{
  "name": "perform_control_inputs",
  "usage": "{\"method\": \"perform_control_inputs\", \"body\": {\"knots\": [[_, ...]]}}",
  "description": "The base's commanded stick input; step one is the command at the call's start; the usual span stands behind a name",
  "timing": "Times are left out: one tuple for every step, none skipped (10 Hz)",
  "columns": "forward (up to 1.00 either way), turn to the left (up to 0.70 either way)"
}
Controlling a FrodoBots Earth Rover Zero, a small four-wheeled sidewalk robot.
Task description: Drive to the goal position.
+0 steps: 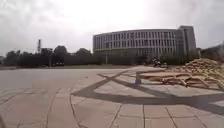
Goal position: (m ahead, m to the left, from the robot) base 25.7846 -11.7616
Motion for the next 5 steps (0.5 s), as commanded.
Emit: {"method": "perform_control_inputs", "body": {"knots": [[0.70,0.00],[0.70,0.00],[0.70,0.00],[0.70,0.00],[0.70,0.00]]}}
